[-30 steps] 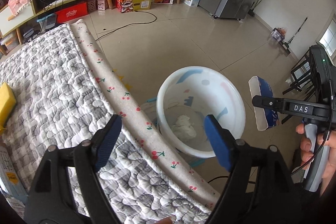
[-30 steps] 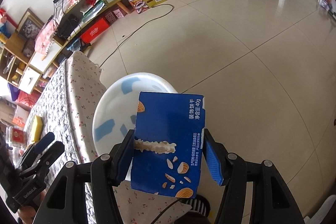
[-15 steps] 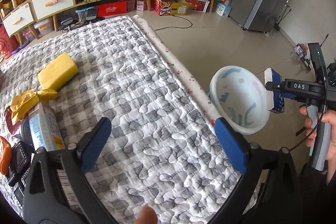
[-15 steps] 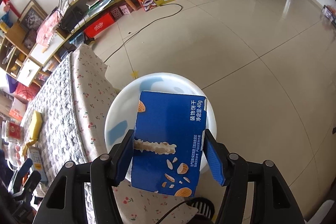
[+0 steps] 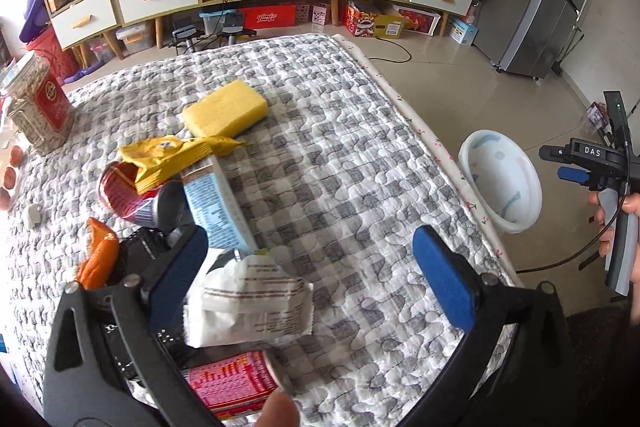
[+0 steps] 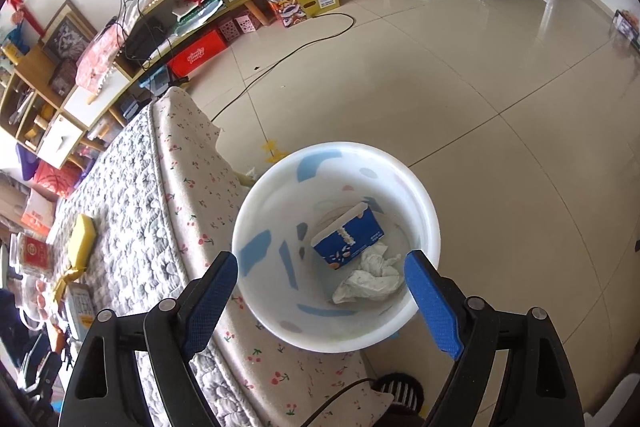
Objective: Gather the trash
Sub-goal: 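Return the left tool to the quilt and grasp the orange peel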
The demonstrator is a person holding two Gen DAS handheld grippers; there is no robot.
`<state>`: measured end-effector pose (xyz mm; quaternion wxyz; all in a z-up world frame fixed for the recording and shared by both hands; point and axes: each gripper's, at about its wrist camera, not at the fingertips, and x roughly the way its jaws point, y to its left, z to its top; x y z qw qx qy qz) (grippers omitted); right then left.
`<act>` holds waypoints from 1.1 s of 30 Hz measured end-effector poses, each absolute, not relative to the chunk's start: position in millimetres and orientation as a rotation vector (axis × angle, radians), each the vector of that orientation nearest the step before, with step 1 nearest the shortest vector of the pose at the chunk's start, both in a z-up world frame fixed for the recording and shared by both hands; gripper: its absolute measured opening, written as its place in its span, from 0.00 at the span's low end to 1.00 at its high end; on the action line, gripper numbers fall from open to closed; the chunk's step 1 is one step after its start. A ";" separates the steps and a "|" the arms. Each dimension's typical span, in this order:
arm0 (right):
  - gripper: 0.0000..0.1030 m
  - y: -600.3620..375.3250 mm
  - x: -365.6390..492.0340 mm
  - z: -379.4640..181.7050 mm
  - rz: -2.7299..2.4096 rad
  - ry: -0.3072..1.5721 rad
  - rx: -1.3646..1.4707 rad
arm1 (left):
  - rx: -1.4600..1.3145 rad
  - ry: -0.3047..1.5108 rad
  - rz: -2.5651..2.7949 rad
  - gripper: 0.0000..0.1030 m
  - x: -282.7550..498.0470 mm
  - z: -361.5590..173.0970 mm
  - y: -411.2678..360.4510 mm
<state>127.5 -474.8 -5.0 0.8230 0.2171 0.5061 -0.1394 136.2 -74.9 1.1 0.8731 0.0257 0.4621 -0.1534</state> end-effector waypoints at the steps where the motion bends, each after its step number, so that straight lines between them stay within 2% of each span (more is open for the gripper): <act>1: 0.84 -469.3 127.0 -2.7 -0.286 1.073 0.459 | 0.052 0.969 -0.302 0.99 136.2 1.2 -65.3; 12: 0.85 -392.6 126.1 13.4 -0.149 1.046 0.365 | -0.060 1.029 -0.118 0.99 140.1 -15.2 38.7; 21: 0.85 -331.9 144.7 4.1 -0.087 1.084 0.250 | -0.160 1.050 -0.124 0.98 156.2 -26.5 85.3; 25: 0.85 -303.6 152.5 0.7 -0.048 1.092 0.207 | -0.184 1.066 -0.154 0.89 165.5 -35.5 90.8; 27: 0.85 -286.7 155.4 -1.7 -0.021 1.099 0.180 | -0.183 1.079 -0.162 0.81 170.5 -41.6 90.4; 33: 0.85 -231.0 159.7 -12.5 0.084 1.127 0.085 | -0.173 1.121 -0.185 0.40 177.9 -57.0 86.5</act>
